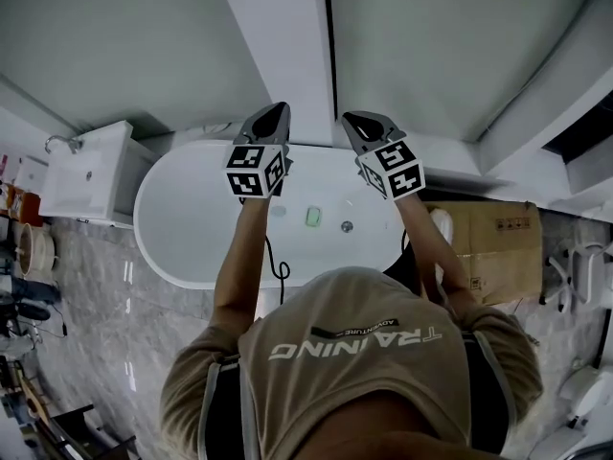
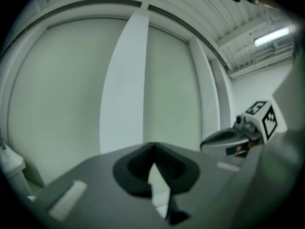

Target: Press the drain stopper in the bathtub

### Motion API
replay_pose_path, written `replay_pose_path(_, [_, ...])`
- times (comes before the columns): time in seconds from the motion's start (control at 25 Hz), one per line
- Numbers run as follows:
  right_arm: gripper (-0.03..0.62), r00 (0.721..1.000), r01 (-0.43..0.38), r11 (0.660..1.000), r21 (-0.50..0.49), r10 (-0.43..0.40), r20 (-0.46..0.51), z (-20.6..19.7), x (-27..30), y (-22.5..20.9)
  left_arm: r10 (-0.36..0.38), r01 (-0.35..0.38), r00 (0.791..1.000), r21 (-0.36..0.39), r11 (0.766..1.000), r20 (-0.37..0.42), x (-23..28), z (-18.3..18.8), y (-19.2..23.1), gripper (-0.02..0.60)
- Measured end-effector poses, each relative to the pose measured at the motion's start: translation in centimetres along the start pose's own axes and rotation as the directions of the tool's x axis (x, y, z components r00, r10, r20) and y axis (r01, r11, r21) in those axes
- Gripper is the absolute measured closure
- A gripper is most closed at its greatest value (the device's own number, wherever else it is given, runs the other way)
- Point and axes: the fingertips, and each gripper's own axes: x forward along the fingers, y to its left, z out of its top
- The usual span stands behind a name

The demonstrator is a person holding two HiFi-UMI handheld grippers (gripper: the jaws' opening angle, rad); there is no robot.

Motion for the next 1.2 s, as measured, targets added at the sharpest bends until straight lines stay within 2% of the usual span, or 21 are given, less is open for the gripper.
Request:
replay_pose_path(0.2, [0.586, 0.996, 0.024, 0.999, -0.032, -0.021, 0.085, 4.3, -1.3, 0.3, -0.009, 0.008, 0.998, 0.012, 1.0, 0.07, -0.6, 3.9, 0.3, 0.58])
replay_pose_path(0.32, [0.585, 0.982, 0.078, 0.996, -0.043, -0.069, 0.178, 7.1, -2.5, 0.0, -0.015, 0.012, 0.995, 0.031, 0.999, 0.098, -1.1, 5.4, -0.3, 0.58])
replay_pose_path(0.44, [0.585, 0.958, 0.129, 0.991, -0.035, -0.115, 0.261, 9.3, -3.5, -0.3, -0.015, 0.005, 0.992, 0.078, 0.997, 0.122, -1.6, 6.9, -1.2, 0.58])
replay_pose_path(0.56, [0.586, 0.947, 0.134, 0.991, -0.02, -0.122, 0.296, 10.5, -4.1, -0.1, -0.011, -0.007, 0.991, 0.13, 0.992, 0.137, -2.3, 8.1, -2.2, 0.58])
replay_pose_path(0.84, [0.586, 0.928, 0.108, 0.993, 0.056, -0.121, 0.353, 11.5, -5.0, 0.1, 0.003, -0.03, 0.984, 0.15, 0.988, 0.18, -3.5, 9.3, -3.3, 0.58])
replay_pose_path(1.2, [0.586, 0.933, 0.143, 0.985, 0.101, -0.168, 0.319, 8.0, -5.7, -0.5, 0.031, -0.056, 0.984, 0.139, 0.989, 0.175, -4.2, 6.4, -3.2, 0.58])
